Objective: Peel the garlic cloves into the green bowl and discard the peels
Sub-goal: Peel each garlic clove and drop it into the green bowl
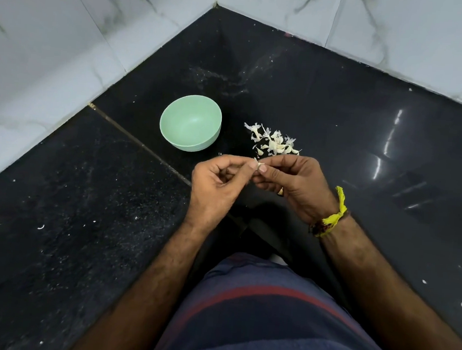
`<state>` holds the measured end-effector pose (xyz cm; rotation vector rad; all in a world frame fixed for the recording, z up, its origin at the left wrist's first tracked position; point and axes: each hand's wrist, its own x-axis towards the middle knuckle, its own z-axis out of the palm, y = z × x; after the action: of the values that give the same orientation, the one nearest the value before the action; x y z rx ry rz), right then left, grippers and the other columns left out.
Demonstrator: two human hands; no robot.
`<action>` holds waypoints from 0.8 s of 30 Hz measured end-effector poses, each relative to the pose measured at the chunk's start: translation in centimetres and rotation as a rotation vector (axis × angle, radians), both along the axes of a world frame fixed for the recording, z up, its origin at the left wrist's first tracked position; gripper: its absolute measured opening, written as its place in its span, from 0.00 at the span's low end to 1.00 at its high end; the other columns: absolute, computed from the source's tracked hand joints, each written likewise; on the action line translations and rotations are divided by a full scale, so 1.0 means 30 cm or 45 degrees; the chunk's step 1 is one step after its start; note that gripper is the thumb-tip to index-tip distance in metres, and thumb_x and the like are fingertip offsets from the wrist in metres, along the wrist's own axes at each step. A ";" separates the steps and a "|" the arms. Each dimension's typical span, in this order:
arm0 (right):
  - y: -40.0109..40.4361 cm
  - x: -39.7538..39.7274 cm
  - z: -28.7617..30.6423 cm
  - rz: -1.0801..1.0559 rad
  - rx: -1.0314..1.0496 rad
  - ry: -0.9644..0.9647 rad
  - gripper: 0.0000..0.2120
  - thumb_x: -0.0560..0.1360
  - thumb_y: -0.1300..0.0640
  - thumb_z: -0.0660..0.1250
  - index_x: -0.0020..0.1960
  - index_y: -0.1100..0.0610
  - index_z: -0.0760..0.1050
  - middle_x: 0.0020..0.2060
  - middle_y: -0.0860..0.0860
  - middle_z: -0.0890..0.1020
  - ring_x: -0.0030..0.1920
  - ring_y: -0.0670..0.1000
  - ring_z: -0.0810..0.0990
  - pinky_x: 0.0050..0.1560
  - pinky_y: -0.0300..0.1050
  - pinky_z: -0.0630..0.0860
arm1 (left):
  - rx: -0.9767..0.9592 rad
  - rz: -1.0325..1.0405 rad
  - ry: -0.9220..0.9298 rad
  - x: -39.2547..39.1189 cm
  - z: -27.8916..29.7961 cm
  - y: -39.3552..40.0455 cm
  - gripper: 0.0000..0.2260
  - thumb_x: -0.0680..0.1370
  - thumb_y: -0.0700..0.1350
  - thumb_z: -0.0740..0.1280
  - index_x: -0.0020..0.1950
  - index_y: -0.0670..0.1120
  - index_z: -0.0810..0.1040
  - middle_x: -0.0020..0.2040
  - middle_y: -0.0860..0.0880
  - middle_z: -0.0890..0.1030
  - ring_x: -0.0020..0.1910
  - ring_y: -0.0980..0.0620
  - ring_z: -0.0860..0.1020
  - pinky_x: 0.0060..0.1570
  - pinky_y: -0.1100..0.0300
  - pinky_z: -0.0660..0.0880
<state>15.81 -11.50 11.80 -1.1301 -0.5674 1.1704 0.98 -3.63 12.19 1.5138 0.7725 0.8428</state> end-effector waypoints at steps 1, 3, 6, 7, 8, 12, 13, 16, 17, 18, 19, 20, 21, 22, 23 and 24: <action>0.000 0.000 0.001 -0.002 0.005 -0.008 0.10 0.69 0.63 0.72 0.49 0.67 0.81 0.39 0.60 0.84 0.39 0.52 0.84 0.42 0.42 0.82 | 0.016 -0.007 0.013 0.001 0.000 0.001 0.05 0.77 0.38 0.73 0.52 0.38 0.85 0.42 0.44 0.87 0.40 0.51 0.84 0.45 0.59 0.80; 0.001 -0.002 0.001 -0.005 0.011 0.012 0.11 0.69 0.62 0.73 0.48 0.67 0.81 0.38 0.59 0.84 0.38 0.52 0.84 0.41 0.42 0.82 | 0.009 -0.017 0.019 0.004 -0.002 0.003 0.05 0.77 0.37 0.74 0.51 0.38 0.85 0.42 0.45 0.87 0.39 0.52 0.84 0.44 0.60 0.79; 0.007 -0.018 -0.007 -0.027 0.007 0.084 0.12 0.68 0.62 0.72 0.49 0.68 0.80 0.37 0.59 0.84 0.37 0.51 0.83 0.40 0.41 0.81 | -0.103 -0.009 -0.030 0.012 -0.006 0.001 0.03 0.77 0.35 0.72 0.50 0.38 0.84 0.41 0.47 0.86 0.38 0.55 0.83 0.41 0.64 0.78; 0.008 -0.024 -0.010 -0.042 0.004 0.097 0.12 0.68 0.62 0.72 0.49 0.68 0.80 0.37 0.58 0.84 0.36 0.50 0.83 0.39 0.40 0.81 | -0.157 0.014 -0.049 0.014 -0.009 -0.002 0.03 0.77 0.35 0.72 0.50 0.39 0.83 0.40 0.48 0.86 0.38 0.55 0.83 0.41 0.65 0.78; 0.010 -0.031 -0.014 -0.060 0.005 0.093 0.12 0.69 0.62 0.72 0.49 0.68 0.80 0.37 0.58 0.84 0.36 0.50 0.83 0.38 0.40 0.81 | -0.207 0.043 -0.064 0.015 -0.012 -0.005 0.04 0.77 0.34 0.72 0.51 0.40 0.83 0.40 0.48 0.86 0.38 0.55 0.83 0.40 0.65 0.78; 0.013 -0.049 -0.025 -0.137 0.038 -0.117 0.04 0.73 0.65 0.71 0.48 0.64 0.81 0.37 0.56 0.84 0.36 0.50 0.80 0.37 0.39 0.78 | -0.291 0.118 -0.070 0.020 -0.018 -0.010 0.04 0.77 0.34 0.73 0.51 0.36 0.83 0.40 0.45 0.85 0.37 0.53 0.82 0.40 0.65 0.79; 0.016 -0.052 -0.026 -0.153 0.048 -0.195 0.03 0.74 0.66 0.70 0.47 0.62 0.81 0.37 0.55 0.83 0.37 0.49 0.80 0.37 0.39 0.78 | -0.302 0.124 -0.070 0.021 -0.015 -0.010 0.04 0.77 0.34 0.72 0.51 0.35 0.83 0.39 0.44 0.85 0.37 0.53 0.82 0.39 0.65 0.78; 0.023 -0.059 -0.025 -0.179 0.092 -0.333 0.05 0.75 0.67 0.69 0.46 0.58 0.81 0.38 0.53 0.83 0.38 0.47 0.79 0.39 0.39 0.77 | -0.396 0.108 -0.101 0.023 0.000 -0.010 0.03 0.76 0.33 0.72 0.50 0.35 0.83 0.38 0.44 0.84 0.34 0.54 0.80 0.37 0.66 0.76; 0.024 -0.060 -0.025 -0.183 0.112 -0.350 0.06 0.75 0.67 0.69 0.46 0.58 0.81 0.38 0.51 0.84 0.38 0.47 0.79 0.40 0.39 0.77 | -0.465 0.096 -0.120 0.023 0.006 -0.010 0.03 0.76 0.33 0.72 0.49 0.35 0.83 0.37 0.44 0.84 0.33 0.55 0.79 0.36 0.67 0.76; 0.025 -0.062 -0.026 -0.188 0.130 -0.356 0.06 0.75 0.67 0.69 0.46 0.57 0.81 0.38 0.50 0.84 0.38 0.47 0.80 0.41 0.40 0.78 | -0.549 0.084 -0.141 0.023 0.012 -0.009 0.03 0.76 0.33 0.72 0.49 0.36 0.83 0.37 0.44 0.84 0.33 0.55 0.79 0.36 0.67 0.76; 0.024 -0.063 -0.027 -0.194 0.143 -0.351 0.06 0.76 0.67 0.69 0.46 0.57 0.81 0.38 0.50 0.84 0.39 0.47 0.80 0.42 0.41 0.78 | -0.639 0.073 -0.162 0.024 0.016 -0.010 0.04 0.76 0.33 0.71 0.50 0.36 0.83 0.37 0.45 0.84 0.33 0.55 0.79 0.36 0.68 0.77; 0.023 -0.064 -0.027 -0.199 0.154 -0.341 0.07 0.76 0.68 0.68 0.46 0.58 0.81 0.38 0.50 0.84 0.40 0.48 0.81 0.44 0.41 0.79 | -0.723 0.060 -0.183 0.024 0.020 -0.010 0.04 0.76 0.33 0.71 0.50 0.36 0.82 0.36 0.45 0.84 0.33 0.56 0.80 0.36 0.68 0.77; 0.021 -0.066 -0.028 -0.203 0.165 -0.330 0.06 0.76 0.68 0.68 0.46 0.58 0.81 0.39 0.51 0.84 0.41 0.49 0.81 0.45 0.42 0.79 | -0.791 0.044 -0.200 0.025 0.023 -0.011 0.04 0.76 0.32 0.70 0.50 0.35 0.82 0.36 0.45 0.84 0.33 0.56 0.80 0.37 0.69 0.78; 0.019 -0.066 -0.029 -0.204 0.173 -0.320 0.06 0.76 0.68 0.68 0.46 0.59 0.81 0.39 0.51 0.84 0.41 0.49 0.81 0.45 0.43 0.79 | -0.842 0.030 -0.211 0.025 0.026 -0.011 0.05 0.76 0.32 0.70 0.51 0.35 0.82 0.36 0.45 0.84 0.32 0.56 0.80 0.37 0.70 0.78; 0.018 -0.066 -0.029 -0.199 0.179 -0.310 0.05 0.75 0.68 0.68 0.46 0.60 0.80 0.39 0.52 0.84 0.41 0.50 0.81 0.45 0.43 0.79 | -0.878 0.018 -0.217 0.026 0.028 -0.011 0.05 0.77 0.32 0.69 0.51 0.35 0.82 0.36 0.45 0.84 0.32 0.57 0.80 0.36 0.70 0.78; 0.017 -0.066 -0.028 -0.193 0.183 -0.305 0.04 0.75 0.67 0.68 0.47 0.61 0.80 0.39 0.53 0.84 0.42 0.50 0.81 0.46 0.44 0.79 | -0.903 0.008 -0.221 0.026 0.029 -0.010 0.05 0.77 0.31 0.69 0.51 0.35 0.82 0.35 0.45 0.84 0.32 0.57 0.80 0.36 0.70 0.78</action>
<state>13.85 -11.00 10.96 -1.1756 -0.7248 0.8562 1.78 -3.94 13.04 0.7987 0.8313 0.5998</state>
